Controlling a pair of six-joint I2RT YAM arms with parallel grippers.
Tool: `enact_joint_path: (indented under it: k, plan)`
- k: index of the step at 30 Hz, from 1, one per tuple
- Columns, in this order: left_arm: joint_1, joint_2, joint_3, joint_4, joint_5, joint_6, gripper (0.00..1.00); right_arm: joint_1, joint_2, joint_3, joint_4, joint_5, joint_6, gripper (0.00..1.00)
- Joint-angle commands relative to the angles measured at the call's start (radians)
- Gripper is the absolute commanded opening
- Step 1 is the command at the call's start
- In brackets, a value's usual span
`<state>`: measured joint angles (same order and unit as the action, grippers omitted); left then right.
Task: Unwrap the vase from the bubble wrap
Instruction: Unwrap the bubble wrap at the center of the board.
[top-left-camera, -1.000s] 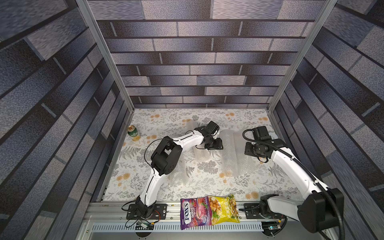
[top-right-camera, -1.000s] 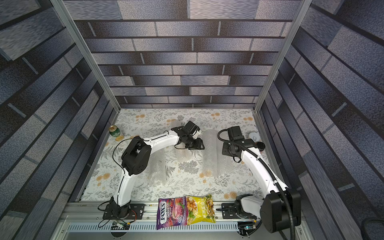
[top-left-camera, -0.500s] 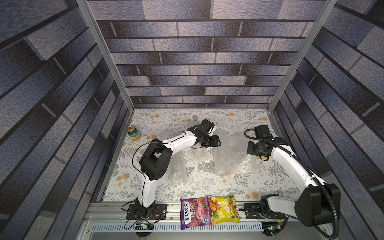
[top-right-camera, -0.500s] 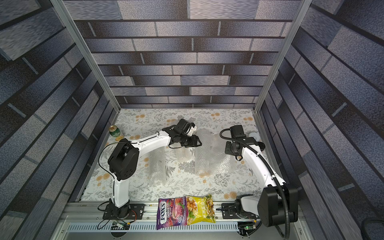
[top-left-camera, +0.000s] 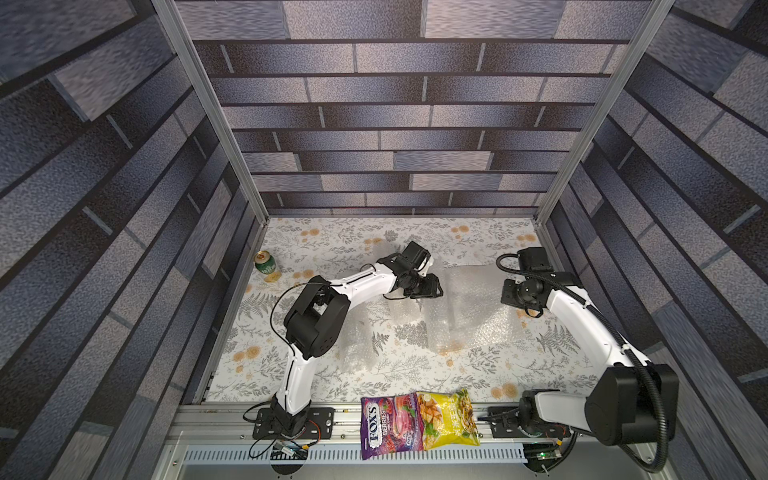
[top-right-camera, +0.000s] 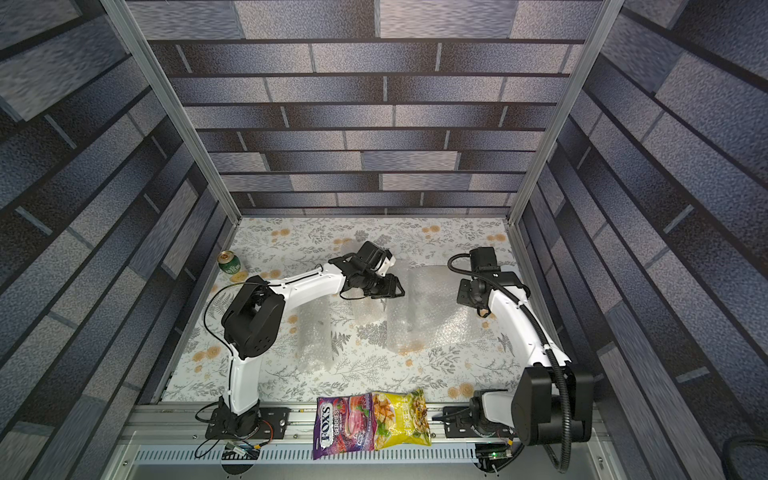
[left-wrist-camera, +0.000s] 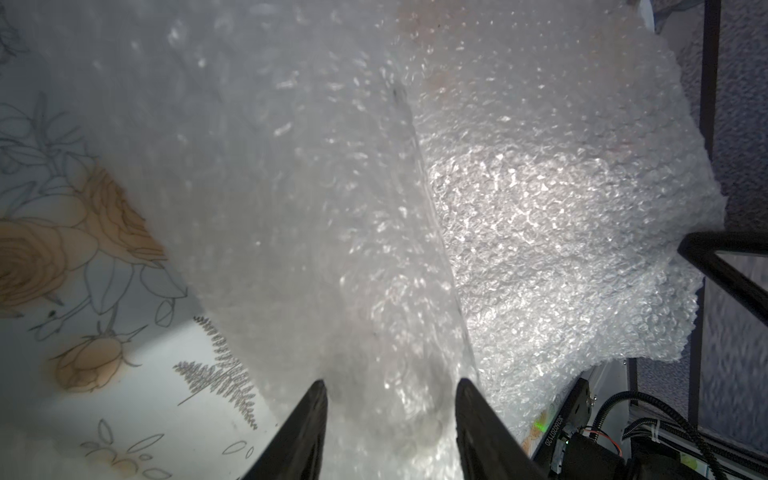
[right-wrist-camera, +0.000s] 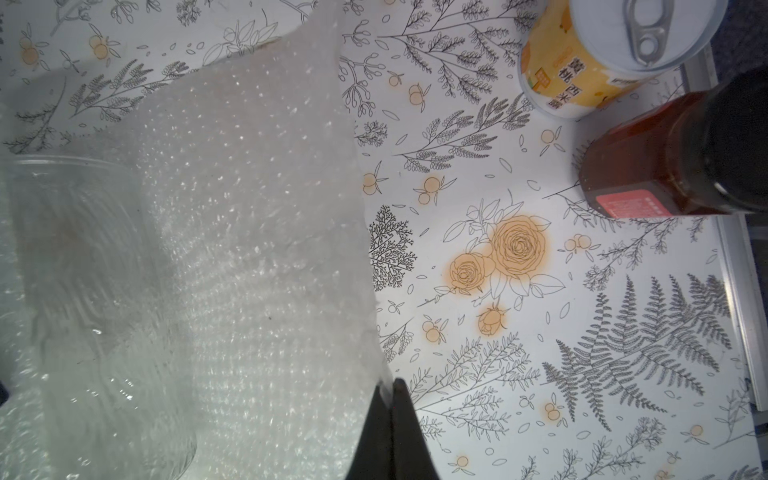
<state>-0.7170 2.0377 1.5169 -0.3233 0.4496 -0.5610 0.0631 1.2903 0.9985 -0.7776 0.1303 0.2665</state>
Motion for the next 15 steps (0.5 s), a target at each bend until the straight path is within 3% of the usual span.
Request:
enact_joint_path:
  k: [1, 15]
  plan:
    - [-0.007, 0.012, 0.012, -0.017, 0.018, 0.001, 0.52, -0.025, 0.006, 0.028, 0.0, 0.018, -0.017, 0.0]
    - [-0.024, 0.039, 0.06, -0.025, 0.024, 0.01, 0.52, -0.158, -0.026, 0.036, -0.025, 0.005, -0.06, 0.0]
